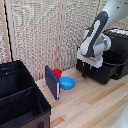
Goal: Gently grip the air fryer handle with your gripper and kindly pull it open by sliding your gripper away from the base. Gradually bring your gripper in line with the blue bowl and gently capture it, without tightening your grip too much. Securely place the blue bowl inside the opened air fryer with a steady position. Liberate your robot's gripper, and withdraw your gripper from the proximity of the air fryer.
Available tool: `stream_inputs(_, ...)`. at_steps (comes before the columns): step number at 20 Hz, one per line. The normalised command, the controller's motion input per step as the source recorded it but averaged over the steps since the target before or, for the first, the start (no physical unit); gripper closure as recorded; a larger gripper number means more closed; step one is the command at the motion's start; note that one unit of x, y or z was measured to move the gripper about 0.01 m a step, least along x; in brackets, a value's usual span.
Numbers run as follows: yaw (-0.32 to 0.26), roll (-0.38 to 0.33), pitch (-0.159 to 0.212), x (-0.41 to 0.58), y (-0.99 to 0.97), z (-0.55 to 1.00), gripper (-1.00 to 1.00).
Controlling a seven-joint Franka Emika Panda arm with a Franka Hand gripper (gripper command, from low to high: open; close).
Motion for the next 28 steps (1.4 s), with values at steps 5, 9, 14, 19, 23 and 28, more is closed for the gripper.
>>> stream_inputs(5, 0.041, -0.049, -0.005, 0.185, 0.44, -0.27, 1.0)
stream_inputs(9, 0.019, -0.123, -0.009, 0.082, 0.5, -0.61, 1.0)
stream_inputs(14, 0.011, -0.068, -0.001, 0.037, 0.35, -0.27, -1.0)
stream_inputs(19, 0.007, 0.0, 0.002, 0.001, 0.1, 0.15, -1.0)
stream_inputs(23, 0.002, -0.002, 0.001, 0.0, 0.17, 0.68, -1.0)
stream_inputs(28, 0.006, -0.003, 0.0, 0.0, 0.25, 0.84, -1.0)
